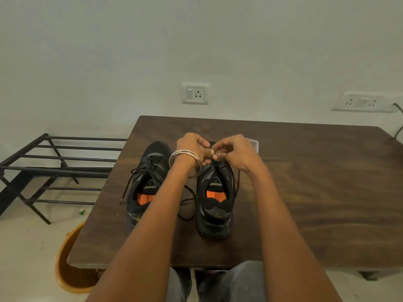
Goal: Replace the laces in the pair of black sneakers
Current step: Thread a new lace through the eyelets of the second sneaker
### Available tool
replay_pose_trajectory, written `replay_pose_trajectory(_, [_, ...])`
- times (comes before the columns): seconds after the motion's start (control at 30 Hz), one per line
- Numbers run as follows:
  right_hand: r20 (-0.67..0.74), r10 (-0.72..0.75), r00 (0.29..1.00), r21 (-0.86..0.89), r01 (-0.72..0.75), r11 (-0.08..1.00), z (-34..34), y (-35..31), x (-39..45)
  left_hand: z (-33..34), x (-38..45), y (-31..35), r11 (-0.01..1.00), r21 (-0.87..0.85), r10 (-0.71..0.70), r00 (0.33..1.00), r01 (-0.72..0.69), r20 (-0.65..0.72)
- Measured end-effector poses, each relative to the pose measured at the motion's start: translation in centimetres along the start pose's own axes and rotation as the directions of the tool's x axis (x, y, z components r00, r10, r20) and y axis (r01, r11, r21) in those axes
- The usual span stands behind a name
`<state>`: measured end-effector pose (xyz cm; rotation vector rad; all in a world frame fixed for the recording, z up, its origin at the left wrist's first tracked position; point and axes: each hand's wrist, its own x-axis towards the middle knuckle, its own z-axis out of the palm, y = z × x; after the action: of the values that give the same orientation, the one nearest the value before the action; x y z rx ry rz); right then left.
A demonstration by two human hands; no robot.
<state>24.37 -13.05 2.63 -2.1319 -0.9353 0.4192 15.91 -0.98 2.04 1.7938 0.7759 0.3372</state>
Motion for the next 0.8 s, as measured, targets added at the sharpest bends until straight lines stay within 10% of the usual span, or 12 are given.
replay_pose_trajectory(0.2, [-0.031,0.066,0.997,0.038,-0.065,0.997,0.0,1.1,0.0,0.2,0.1,-0.7,0.994,-0.092,-0.06,0.998,0.059,-0.006])
replay_pose_trajectory(0.5, [0.018,0.133,0.991,-0.124,-0.13,0.984,1.2,2.0,-0.4,1.7,-1.1,-2.4,0.867,0.497,-0.071,0.982,-0.024,0.172])
replay_pose_trajectory(0.8, [0.013,0.14,0.99,-0.285,-0.131,0.95,2.6,1.4,0.3,0.9,-0.9,-2.8,0.908,0.418,-0.058,0.996,0.025,0.065])
